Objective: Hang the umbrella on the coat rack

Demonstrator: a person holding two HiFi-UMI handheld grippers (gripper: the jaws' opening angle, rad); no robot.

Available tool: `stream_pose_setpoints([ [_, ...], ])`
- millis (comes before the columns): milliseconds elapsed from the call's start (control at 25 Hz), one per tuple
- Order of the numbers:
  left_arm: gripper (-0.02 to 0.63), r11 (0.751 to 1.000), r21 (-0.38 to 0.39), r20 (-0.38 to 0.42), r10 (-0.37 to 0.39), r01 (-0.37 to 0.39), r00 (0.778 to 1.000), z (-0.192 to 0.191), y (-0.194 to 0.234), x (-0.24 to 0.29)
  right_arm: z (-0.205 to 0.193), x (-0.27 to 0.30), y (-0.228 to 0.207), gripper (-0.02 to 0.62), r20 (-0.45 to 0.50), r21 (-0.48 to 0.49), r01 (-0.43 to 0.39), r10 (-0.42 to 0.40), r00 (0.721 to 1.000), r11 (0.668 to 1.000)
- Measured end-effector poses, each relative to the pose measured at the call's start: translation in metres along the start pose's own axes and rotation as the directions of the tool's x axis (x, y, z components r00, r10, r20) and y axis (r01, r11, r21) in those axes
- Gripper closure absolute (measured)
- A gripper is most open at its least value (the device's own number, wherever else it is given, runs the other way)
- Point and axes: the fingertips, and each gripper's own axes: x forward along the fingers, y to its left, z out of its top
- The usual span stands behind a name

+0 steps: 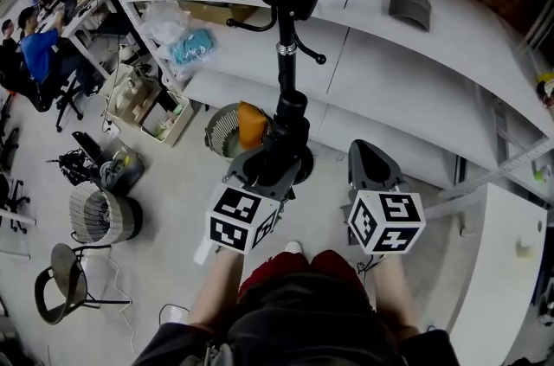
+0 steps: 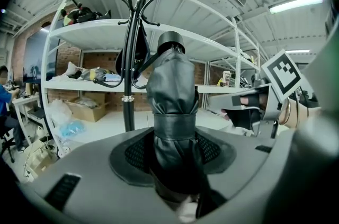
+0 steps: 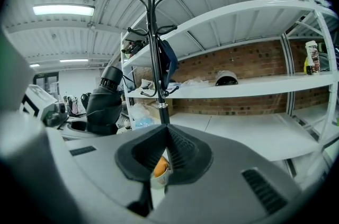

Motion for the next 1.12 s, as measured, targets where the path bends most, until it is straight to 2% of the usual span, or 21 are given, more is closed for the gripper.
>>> stream_pose_setpoints([
  [240,0.405,0.999,0.025,-0.01,-0.024,0.024,1.0,0.005,-0.004,0.011,0.0,-0.002,-0.014,0.577,-0.004,0.011,0.029,-0.029,1.0,1.0],
  [800,0.405,0.996,0.088,-0.019,0.004,-0.002,1.0,0.037,-0.002,0.06,0.014,0.016,-0.052,0.577,0.011,0.02,0.024,-0.024,1.0,1.0],
  [1120,0.405,0.997,0.079,-0.057,0.007,-0.002,0.998,0.034,-0.005,0.085,0.008,0.026,-0.068,0.577,-0.011,0.04,0.014,-0.013,1.0,0.999],
])
